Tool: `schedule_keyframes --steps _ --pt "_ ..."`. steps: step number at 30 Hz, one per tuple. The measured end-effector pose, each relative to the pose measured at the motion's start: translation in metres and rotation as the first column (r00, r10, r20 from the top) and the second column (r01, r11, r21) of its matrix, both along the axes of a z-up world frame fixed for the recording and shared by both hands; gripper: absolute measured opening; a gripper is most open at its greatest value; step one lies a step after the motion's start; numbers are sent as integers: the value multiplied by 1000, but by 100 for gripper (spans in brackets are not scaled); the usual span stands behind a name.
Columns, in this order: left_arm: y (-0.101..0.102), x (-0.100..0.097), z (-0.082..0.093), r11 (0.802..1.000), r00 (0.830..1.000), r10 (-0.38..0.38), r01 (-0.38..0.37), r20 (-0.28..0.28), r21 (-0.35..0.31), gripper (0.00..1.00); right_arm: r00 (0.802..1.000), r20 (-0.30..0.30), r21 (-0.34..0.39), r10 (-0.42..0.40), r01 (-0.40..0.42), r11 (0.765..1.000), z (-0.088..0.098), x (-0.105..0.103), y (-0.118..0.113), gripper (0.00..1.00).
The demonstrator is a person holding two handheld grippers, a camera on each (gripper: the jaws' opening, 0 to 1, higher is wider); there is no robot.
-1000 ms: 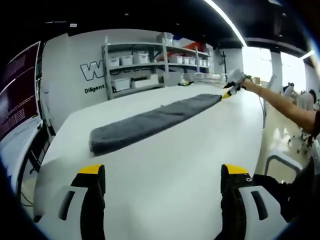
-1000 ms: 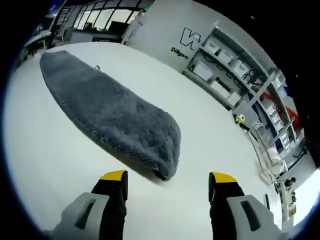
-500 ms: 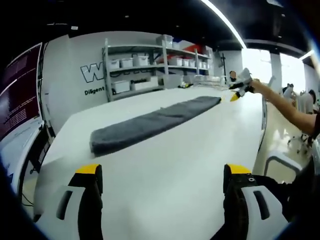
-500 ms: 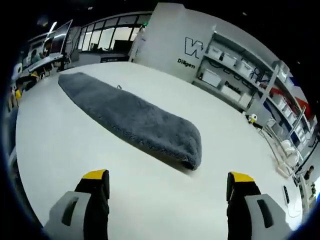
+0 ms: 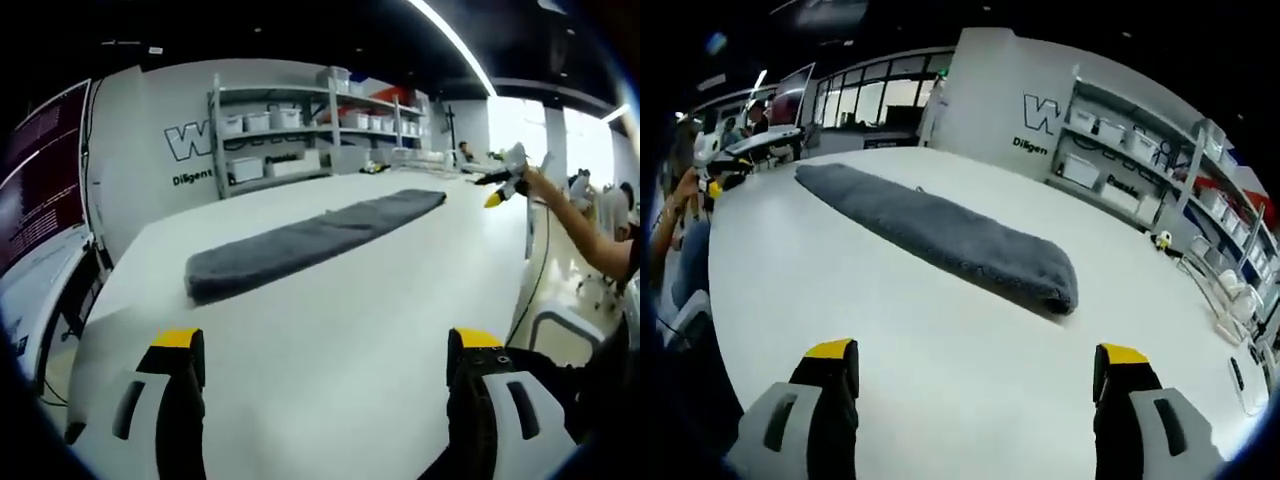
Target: Open the folded towel by lifting each exposed corner and separating the folded layers until the towel lies flat within the target outline without major curled edges
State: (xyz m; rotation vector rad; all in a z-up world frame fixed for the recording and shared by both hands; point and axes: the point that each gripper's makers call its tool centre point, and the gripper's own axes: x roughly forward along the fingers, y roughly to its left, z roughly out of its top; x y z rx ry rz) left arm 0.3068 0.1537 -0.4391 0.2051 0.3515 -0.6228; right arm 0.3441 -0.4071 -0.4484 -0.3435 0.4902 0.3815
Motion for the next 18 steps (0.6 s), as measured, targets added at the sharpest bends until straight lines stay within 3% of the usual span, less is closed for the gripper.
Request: schedule_keyframes --steps 11,18 --pt "-1 17 -4 999 999 32 -32 -1 -23 98 997 46 115 57 -62 991 9 -37 22 99" --pt "-10 35 -5 999 999 45 -45 -3 -22 98 994 49 99 97 -102 990 9 -50 32 99"
